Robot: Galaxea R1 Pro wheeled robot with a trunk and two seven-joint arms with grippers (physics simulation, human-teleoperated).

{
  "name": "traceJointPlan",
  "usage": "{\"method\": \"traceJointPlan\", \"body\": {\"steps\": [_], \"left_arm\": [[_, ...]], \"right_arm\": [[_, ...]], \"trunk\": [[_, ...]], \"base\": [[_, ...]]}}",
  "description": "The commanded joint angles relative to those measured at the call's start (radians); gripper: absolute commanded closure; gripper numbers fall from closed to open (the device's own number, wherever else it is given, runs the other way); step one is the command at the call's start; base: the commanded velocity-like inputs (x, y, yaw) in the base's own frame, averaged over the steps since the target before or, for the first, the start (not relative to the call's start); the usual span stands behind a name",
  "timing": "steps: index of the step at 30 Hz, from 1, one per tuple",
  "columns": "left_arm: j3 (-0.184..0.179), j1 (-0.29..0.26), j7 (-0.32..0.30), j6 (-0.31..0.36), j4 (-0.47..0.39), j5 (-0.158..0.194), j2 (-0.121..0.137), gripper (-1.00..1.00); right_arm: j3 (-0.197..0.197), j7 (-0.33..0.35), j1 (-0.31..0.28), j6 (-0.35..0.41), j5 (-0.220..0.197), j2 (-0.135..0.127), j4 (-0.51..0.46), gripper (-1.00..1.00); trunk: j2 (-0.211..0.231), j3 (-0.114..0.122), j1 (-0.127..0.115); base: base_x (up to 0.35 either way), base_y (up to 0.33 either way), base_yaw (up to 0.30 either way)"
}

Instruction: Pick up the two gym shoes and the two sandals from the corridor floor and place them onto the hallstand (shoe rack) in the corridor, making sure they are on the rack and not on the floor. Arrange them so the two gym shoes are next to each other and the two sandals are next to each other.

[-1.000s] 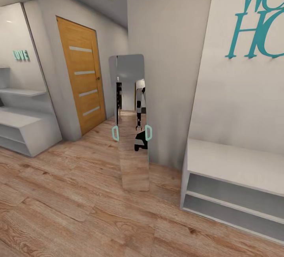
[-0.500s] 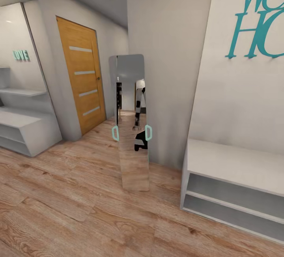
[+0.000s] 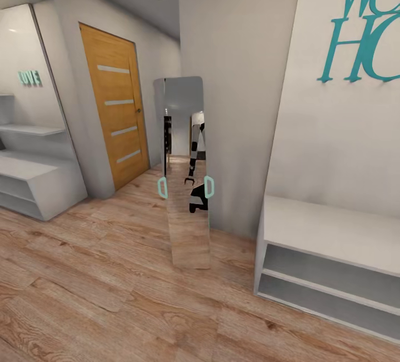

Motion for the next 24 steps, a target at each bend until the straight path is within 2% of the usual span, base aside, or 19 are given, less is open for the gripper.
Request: {"method": "traceJointPlan", "body": {"steps": [1, 11, 24], "left_arm": [[0.001, -0.01, 0.002, -0.006, 0.0, 0.001, -0.001, -1.0], [0.003, -0.084, 0.002, -0.015, -0.012, 0.004, -0.003, -1.0], [0.008, -0.095, 0.0, -0.016, -0.014, 0.004, -0.009, -1.0]], "right_arm": [[-0.001, -0.001, -0.001, -0.004, 0.0, 0.0, -0.008, -1.0], [0.0, 0.0, -0.002, -0.005, -0.001, -0.001, -0.045, -1.0], [0.001, 0.004, -0.002, -0.008, 0.001, -0.002, -0.048, -1.0]], "trunk": [[-0.001, -0.001, 0.0], [-0.001, -0.001, 0.0], [-0.001, -0.001, 0.0]], "base": [[0.0, 0.0, 0.0], [0.0, 0.0, 0.0], [0.0, 0.0, 0.0]]}}
